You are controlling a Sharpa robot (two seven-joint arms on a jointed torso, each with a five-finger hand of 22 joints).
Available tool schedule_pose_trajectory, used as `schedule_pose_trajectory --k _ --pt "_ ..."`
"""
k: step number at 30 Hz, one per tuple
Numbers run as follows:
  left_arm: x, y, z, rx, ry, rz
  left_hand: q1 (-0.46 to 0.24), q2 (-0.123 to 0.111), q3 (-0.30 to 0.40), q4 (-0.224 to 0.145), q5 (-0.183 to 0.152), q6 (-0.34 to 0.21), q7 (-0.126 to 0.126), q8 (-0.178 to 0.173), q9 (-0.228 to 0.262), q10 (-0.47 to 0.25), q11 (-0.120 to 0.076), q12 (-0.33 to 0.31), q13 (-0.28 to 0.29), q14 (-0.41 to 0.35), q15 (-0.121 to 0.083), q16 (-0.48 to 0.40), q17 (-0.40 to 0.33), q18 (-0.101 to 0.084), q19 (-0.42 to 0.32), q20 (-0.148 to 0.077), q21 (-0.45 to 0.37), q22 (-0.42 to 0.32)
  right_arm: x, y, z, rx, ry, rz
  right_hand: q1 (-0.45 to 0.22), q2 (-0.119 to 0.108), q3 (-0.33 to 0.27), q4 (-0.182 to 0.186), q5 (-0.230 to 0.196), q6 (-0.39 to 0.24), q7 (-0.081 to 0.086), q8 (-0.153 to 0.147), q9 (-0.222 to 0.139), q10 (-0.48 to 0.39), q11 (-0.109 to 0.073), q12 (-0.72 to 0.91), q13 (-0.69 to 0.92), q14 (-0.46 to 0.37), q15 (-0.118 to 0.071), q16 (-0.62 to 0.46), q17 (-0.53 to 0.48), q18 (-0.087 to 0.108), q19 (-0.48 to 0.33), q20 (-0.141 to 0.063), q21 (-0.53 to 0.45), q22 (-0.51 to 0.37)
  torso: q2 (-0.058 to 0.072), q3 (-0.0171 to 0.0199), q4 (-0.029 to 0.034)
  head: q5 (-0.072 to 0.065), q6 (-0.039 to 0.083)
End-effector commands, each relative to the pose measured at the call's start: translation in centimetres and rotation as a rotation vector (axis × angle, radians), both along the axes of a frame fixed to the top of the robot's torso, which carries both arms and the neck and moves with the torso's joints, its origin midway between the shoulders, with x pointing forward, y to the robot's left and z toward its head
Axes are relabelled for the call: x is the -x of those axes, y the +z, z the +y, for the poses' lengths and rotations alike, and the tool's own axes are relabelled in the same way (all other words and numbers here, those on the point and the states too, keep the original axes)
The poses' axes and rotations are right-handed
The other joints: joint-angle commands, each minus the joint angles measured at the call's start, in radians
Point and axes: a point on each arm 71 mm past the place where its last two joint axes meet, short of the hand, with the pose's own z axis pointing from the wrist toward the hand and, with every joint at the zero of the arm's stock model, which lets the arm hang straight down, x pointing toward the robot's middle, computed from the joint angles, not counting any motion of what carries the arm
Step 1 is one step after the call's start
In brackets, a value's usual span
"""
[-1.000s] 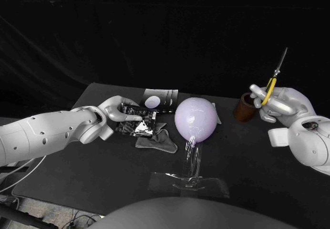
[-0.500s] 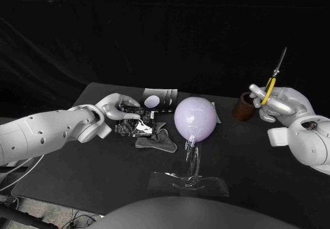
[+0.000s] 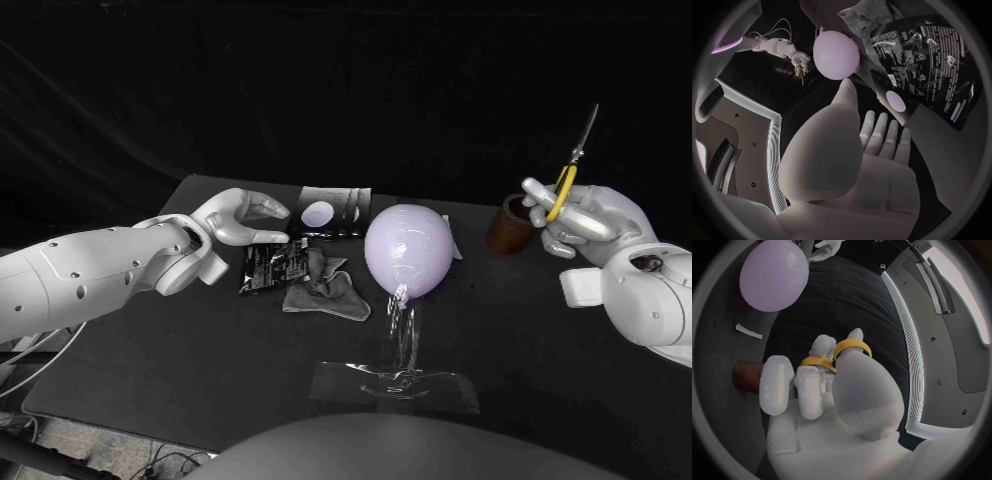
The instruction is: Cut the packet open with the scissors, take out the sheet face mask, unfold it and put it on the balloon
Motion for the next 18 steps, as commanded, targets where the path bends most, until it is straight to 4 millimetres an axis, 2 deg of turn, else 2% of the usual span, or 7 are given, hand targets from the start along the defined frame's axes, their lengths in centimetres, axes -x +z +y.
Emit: schedule_pose_trajectory --k 1,6,12,16,17,18 --pt "-0.2 0.6 -0.2 0.047 -0.026 -0.019 0.009 0.006 0.007 0.001 0.0 -0.007 0.043 0.004 -0.002 -0.003 -0.006 -0.001 -0.001 -0.011 0.001 -0.005 -0.003 -0.017 -0.009 0.001 -0.005 -0.001 0.0 0.0 0.1 -0.017 0.019 0.005 0.149 0.135 0.001 -0.006 -0.002 0.001 -0.006 -0.003 0.001 0.155 -0.082 0.517 0.0 0.084 -0.01 0.004 0.155 -0.001 0.004 0.001 0.006 0.12 0.001 0.0001 -0.0007 -0.002 -0.001" --pt "-0.5 1.0 -0.3 0.088 -0.018 -0.029 0.015 0.021 0.021 -0.002 -0.001 0.004 0.046 0.011 -0.003 0.012 0.0 0.007 0.001 -0.004 -0.008 0.004 -0.003 -0.015 -0.008 0.001 -0.004 0.0 -0.1 -0.1 0.1 -0.013 0.021 0.003 0.149 0.135 0.001 -0.006 -0.002 0.001 -0.006 -0.003 0.001 0.155 -0.082 0.517 0.0 0.084 -0.01 0.004 0.155 -0.001 0.004 0.001 0.006 0.12 0.0 -0.0001 0.0 -0.004 0.0" --pt "-1.1 1.9 -0.1 0.144 0.005 -0.054 0.039 0.059 0.055 -0.012 -0.001 0.055 0.055 0.033 -0.004 0.079 0.022 0.031 0.004 0.052 -0.006 0.03 -0.001 -0.009 0.033 0.0 0.011 0.009 -0.2 -0.1 0.0 -0.001 0.024 -0.005 0.156 0.138 -0.001 -0.011 -0.002 0.001 -0.007 -0.005 0.003 0.155 -0.083 0.519 0.004 0.084 -0.01 0.004 0.156 -0.001 0.005 0.0 0.006 0.121 0.001 0.0 0.0001 -0.007 0.002" --pt "-1.5 2.6 -0.4 0.18 0.008 -0.064 0.053 0.072 0.071 -0.019 0.0 0.083 0.053 0.037 -0.01 0.111 0.029 0.034 0.001 0.134 -0.016 0.069 0.019 -0.007 0.119 0.0 0.037 0.023 -0.3 0.0 0.0 0.022 0.038 -0.02 0.16 0.14 -0.002 -0.015 -0.002 0.001 -0.007 -0.007 0.004 0.155 -0.083 0.52 0.005 0.084 -0.01 0.004 0.156 -0.001 0.005 0.0 0.007 0.121 0.001 -0.0002 -0.0001 -0.009 0.005" --pt "-1.5 2.7 -0.6 0.191 0.007 -0.064 0.059 0.077 0.077 -0.023 0.0 0.094 0.053 0.036 -0.013 0.127 0.032 0.037 0.001 0.17 -0.019 0.084 0.022 -0.006 0.205 0.001 0.063 0.038 -0.3 0.0 0.1 0.03 0.043 -0.024 0.164 0.141 -0.003 -0.019 -0.002 0.001 -0.007 -0.009 0.005 0.155 -0.083 0.519 0.006 0.084 -0.01 0.004 0.156 -0.001 0.006 0.0 0.008 0.122 0.001 0.0 -0.0005 -0.011 0.007" --pt "-1.6 2.8 -0.8 0.205 0.006 -0.065 0.061 0.08 0.08 -0.024 0.0 0.099 0.054 0.036 -0.014 0.134 0.032 0.037 0.001 0.191 -0.025 0.092 0.024 0.0 0.259 -0.001 0.082 0.048 -0.3 0.0 0.1 0.042 0.052 -0.028 0.168 0.142 -0.003 -0.022 -0.002 0.001 -0.007 -0.01 0.006 0.155 -0.083 0.519 0.006 0.084 -0.011 0.004 0.156 -0.001 0.005 0.0 0.008 0.122 0.001 -0.0002 -0.0007 -0.012 0.008"
